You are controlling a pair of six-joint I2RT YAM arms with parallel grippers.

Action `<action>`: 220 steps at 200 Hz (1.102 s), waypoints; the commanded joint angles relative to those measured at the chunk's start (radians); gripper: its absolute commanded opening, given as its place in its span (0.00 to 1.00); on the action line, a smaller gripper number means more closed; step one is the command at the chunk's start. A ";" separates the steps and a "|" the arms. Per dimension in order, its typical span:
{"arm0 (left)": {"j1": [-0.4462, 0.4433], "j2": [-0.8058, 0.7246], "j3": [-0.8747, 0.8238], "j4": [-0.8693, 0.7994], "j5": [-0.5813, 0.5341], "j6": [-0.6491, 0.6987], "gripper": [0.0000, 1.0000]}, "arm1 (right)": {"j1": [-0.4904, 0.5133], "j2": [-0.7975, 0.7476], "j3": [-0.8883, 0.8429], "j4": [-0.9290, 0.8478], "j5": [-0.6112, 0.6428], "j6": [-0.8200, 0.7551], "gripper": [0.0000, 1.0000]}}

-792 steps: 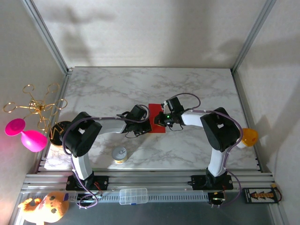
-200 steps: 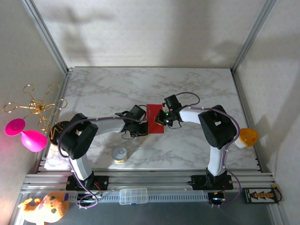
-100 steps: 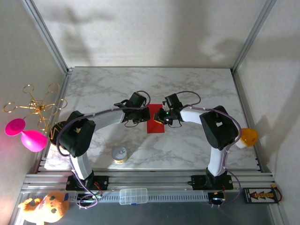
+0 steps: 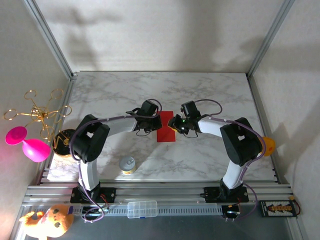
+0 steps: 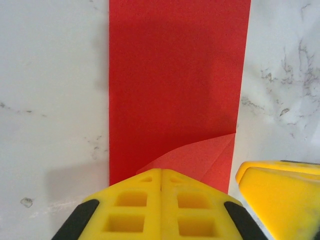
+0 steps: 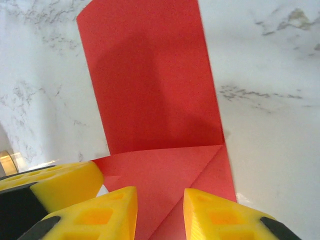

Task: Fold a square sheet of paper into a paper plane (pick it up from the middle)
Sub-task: Fold the triangle a second time at the center of the table, then turn over the paper at the center of the table.

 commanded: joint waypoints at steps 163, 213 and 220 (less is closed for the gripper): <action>0.004 0.065 -0.076 0.045 -0.094 -0.119 0.00 | 0.018 0.034 0.028 -0.033 0.058 0.123 0.40; 0.004 0.072 -0.080 0.049 -0.078 -0.118 0.00 | 0.030 0.044 0.036 -0.029 0.046 0.108 0.32; 0.004 0.071 -0.081 0.048 -0.078 -0.119 0.00 | 0.029 0.047 0.037 -0.028 0.044 0.107 0.32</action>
